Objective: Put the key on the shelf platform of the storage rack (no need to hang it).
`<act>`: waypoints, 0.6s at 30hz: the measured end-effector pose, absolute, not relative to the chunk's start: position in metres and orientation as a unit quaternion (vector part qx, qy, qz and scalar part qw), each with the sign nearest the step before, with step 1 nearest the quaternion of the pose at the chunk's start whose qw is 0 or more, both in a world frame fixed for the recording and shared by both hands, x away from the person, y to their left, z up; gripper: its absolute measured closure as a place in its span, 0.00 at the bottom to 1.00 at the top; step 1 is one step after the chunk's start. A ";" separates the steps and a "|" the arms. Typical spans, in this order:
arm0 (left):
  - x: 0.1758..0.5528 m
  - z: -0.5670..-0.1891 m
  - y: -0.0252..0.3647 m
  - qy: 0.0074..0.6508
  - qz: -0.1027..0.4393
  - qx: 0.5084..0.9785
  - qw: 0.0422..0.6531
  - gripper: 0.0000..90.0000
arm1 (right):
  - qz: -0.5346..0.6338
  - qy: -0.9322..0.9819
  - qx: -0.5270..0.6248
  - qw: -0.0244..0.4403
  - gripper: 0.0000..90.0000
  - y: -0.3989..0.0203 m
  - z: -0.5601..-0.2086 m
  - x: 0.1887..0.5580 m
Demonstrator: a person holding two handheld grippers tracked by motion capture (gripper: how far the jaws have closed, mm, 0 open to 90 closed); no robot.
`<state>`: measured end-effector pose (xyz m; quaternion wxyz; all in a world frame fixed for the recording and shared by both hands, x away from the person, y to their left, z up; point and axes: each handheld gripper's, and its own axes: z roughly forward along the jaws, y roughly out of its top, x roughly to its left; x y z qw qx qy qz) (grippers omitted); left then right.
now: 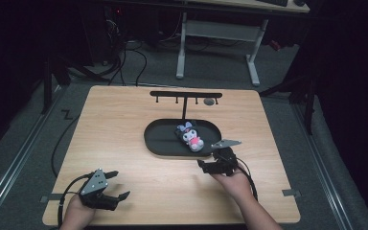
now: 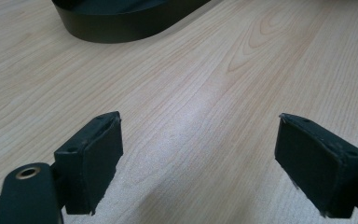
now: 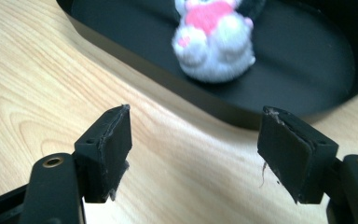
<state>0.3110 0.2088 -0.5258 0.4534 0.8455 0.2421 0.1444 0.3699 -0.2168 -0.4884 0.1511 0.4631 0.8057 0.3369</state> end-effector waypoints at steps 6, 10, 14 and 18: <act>0.311 -0.525 0.210 0.244 0.147 0.844 0.455 0.18 | 0.361 0.791 0.463 0.172 0.24 -0.233 -0.498 0.346; 0.311 -0.526 0.212 0.252 0.144 0.838 0.462 0.17 | 0.374 0.774 0.463 0.215 0.17 -0.245 -0.505 0.324; 0.310 -0.525 0.213 0.257 0.151 0.830 0.471 0.18 | 0.395 0.763 0.461 0.222 0.16 -0.258 -0.512 0.304; 0.310 -0.525 0.213 0.261 0.162 0.823 0.478 0.18 | 0.413 0.758 0.445 0.238 0.16 -0.268 -0.512 0.288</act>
